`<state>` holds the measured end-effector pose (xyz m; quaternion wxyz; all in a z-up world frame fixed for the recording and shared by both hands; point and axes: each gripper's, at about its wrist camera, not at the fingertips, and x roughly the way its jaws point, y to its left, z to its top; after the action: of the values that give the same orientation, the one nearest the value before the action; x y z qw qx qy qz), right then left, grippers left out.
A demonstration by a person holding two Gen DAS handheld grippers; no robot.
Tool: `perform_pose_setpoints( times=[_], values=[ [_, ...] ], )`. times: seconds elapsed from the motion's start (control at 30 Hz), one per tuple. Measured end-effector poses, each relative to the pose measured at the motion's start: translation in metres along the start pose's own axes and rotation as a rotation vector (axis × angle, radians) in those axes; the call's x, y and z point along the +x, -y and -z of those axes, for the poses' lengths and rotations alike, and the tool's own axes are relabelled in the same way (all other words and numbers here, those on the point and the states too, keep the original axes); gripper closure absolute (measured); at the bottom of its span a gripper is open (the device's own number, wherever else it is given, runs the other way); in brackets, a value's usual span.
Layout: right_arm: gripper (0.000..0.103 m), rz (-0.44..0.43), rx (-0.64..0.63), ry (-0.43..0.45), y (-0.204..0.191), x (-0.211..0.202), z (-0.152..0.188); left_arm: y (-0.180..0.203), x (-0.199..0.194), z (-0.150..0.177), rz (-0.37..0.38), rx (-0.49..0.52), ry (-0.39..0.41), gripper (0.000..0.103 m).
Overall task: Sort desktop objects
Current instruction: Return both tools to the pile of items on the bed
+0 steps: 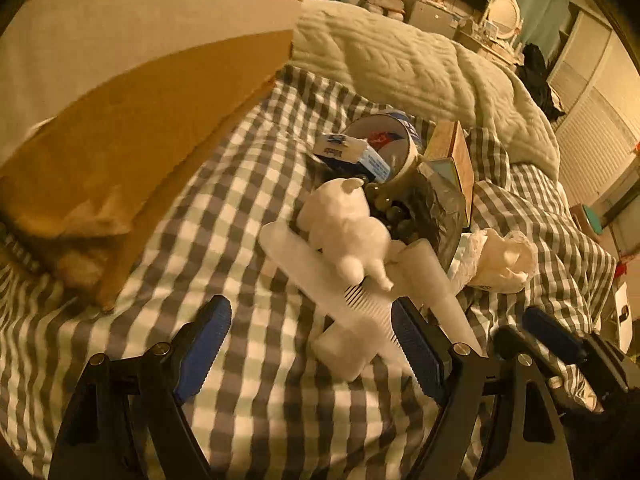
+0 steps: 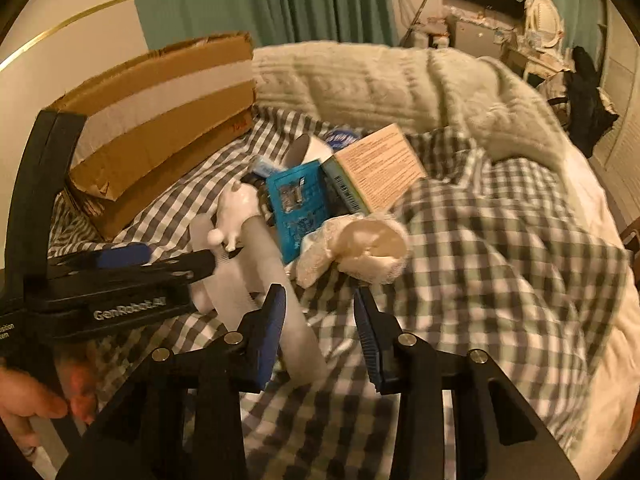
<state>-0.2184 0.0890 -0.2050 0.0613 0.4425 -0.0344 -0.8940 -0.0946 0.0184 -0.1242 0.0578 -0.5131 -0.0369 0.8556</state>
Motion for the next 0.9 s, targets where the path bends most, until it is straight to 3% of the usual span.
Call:
perform_pose_setpoints(
  times=[0.13, 0.23, 0.3, 0.37, 0.43, 0.57, 0.73, 0.9],
  values=[
    [0.068, -0.025, -0.028, -0.058, -0.010, 0.021, -0.005, 0.002, 0.013, -0.007, 0.022, 0.007, -0.010, 0.028],
    [0.068, 0.009, -0.041, -0.100, -0.013, 0.037, -0.007, 0.002, 0.018, -0.009, 0.050, 0.001, -0.018, 0.036],
    [0.068, 0.022, -0.059, -0.118, -0.017, 0.045, -0.005, 0.004, 0.017, -0.009, 0.085, 0.011, -0.014, 0.055],
    [0.076, 0.030, -0.078, -0.129, -0.021, 0.048, -0.002, 0.007, 0.013, -0.008, 0.081, 0.029, 0.001, 0.074],
    [0.083, 0.036, -0.076, -0.125, -0.021, 0.048, 0.001, 0.011, 0.007, -0.005, 0.077, 0.053, 0.017, 0.082],
    [0.087, 0.049, -0.063, -0.069, -0.018, 0.033, 0.007, 0.018, -0.012, 0.000, 0.064, 0.094, 0.085, 0.088],
    [0.095, 0.064, -0.065, -0.038, -0.020, 0.024, 0.008, 0.027, -0.047, 0.004, 0.000, 0.153, 0.227, 0.093],
    [0.097, 0.052, -0.057, -0.025, -0.018, 0.020, 0.007, 0.032, -0.073, 0.005, -0.062, 0.208, 0.345, 0.093]
  ],
)
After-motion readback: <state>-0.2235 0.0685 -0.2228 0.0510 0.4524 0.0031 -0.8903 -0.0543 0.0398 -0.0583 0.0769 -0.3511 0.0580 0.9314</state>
